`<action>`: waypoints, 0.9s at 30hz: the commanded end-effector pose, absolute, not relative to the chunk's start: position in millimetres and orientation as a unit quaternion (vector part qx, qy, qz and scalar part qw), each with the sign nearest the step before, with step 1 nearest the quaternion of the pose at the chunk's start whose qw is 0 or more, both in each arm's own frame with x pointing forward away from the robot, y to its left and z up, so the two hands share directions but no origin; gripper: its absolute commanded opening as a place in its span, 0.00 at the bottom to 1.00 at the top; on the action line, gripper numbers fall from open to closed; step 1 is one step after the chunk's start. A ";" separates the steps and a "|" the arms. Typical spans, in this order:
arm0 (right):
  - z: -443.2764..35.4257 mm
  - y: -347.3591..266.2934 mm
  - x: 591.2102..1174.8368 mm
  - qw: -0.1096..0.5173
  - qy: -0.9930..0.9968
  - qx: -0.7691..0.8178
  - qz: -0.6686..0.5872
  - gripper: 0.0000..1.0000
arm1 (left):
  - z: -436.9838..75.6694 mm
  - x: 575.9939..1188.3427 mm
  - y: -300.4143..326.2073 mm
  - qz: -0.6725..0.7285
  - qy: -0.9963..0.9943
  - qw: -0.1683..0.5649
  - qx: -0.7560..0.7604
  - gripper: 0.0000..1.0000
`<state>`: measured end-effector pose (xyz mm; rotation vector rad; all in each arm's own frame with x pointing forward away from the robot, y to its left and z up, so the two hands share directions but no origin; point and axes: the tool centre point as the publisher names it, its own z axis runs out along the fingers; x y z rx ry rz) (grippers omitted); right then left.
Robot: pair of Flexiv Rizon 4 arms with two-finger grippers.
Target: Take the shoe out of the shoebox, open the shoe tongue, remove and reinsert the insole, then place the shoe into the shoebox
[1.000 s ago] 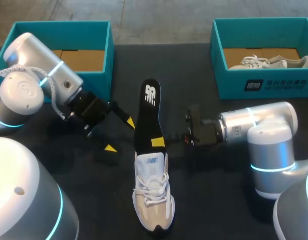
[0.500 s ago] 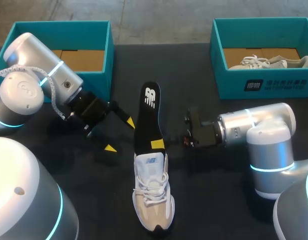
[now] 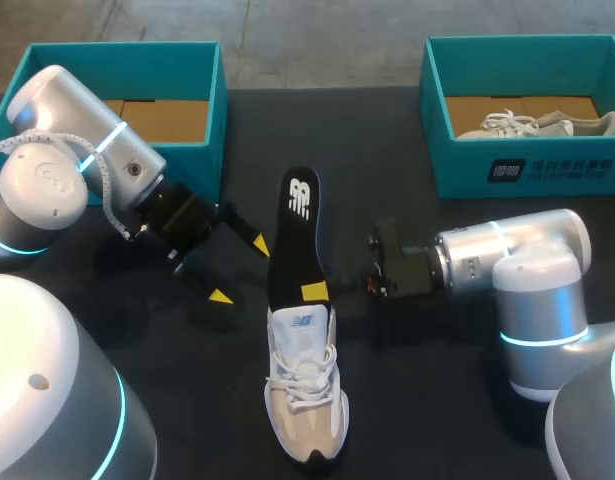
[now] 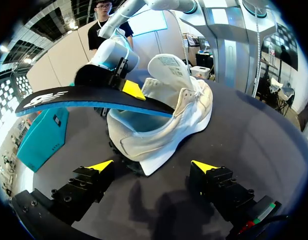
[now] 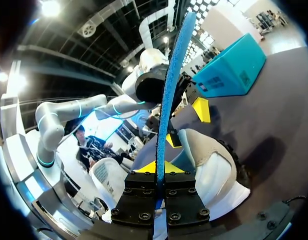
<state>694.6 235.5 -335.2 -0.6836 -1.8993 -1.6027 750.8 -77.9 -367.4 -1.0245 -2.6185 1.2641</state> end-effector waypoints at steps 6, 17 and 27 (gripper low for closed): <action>-337.6 237.8 691.3 0.283 -0.708 -0.254 -0.595 0.00 | -367.5 750.9 -78.9 0.408 -0.850 0.030 -0.333 1.00; -341.7 238.4 686.7 0.295 -0.709 -0.252 -0.589 0.00 | -367.5 750.9 -78.9 0.408 -0.850 0.030 -0.333 1.00; -341.3 237.2 684.1 0.298 -0.713 -0.257 -0.580 0.00 | -367.5 750.9 -78.9 0.408 -0.850 0.030 -0.333 1.00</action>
